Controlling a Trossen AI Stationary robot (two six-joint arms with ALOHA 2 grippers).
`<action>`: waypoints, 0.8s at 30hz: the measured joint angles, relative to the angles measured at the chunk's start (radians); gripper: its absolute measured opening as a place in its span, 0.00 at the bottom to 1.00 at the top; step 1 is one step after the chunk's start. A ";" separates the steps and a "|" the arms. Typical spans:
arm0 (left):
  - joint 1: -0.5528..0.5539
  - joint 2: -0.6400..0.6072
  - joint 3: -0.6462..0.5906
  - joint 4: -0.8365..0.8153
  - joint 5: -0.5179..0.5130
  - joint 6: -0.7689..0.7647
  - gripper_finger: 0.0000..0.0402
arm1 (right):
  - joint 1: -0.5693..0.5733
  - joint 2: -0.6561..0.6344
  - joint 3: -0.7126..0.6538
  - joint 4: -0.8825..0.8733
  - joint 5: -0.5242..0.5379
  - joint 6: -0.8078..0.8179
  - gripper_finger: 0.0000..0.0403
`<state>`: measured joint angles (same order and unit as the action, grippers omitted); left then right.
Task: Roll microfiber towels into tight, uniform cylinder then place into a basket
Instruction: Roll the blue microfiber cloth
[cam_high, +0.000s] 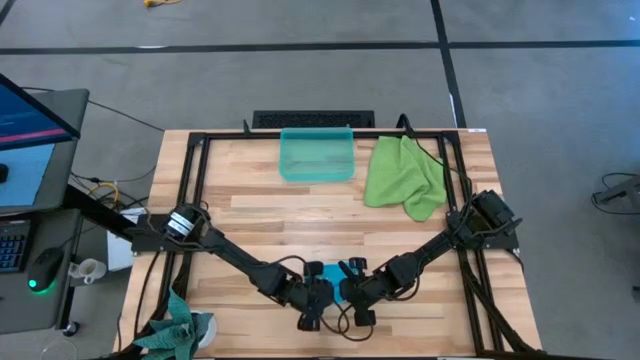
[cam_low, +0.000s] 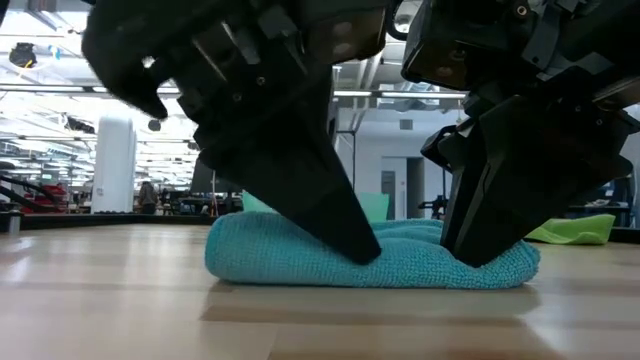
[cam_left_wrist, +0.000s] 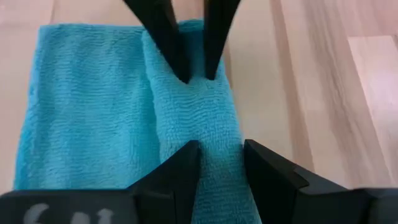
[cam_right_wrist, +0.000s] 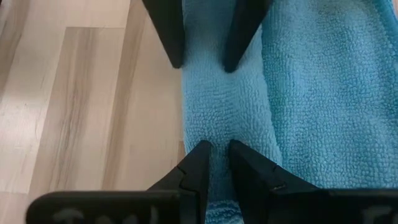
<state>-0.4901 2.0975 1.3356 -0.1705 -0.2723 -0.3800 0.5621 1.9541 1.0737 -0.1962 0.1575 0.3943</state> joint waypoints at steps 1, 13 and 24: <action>0.000 0.006 0.002 -0.005 -0.002 -0.009 0.31 | 0.000 0.000 0.000 0.000 0.000 0.000 0.23; -0.004 0.012 0.004 -0.056 -0.020 -0.104 0.31 | 0.000 0.000 0.000 0.003 -0.001 0.052 0.23; -0.003 0.012 0.002 -0.054 -0.012 -0.171 0.31 | -0.009 -0.031 0.000 -0.017 -0.075 0.053 0.36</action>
<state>-0.4934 2.1098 1.3373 -0.2241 -0.2839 -0.5513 0.5530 1.9234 1.0736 -0.2133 0.0829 0.4473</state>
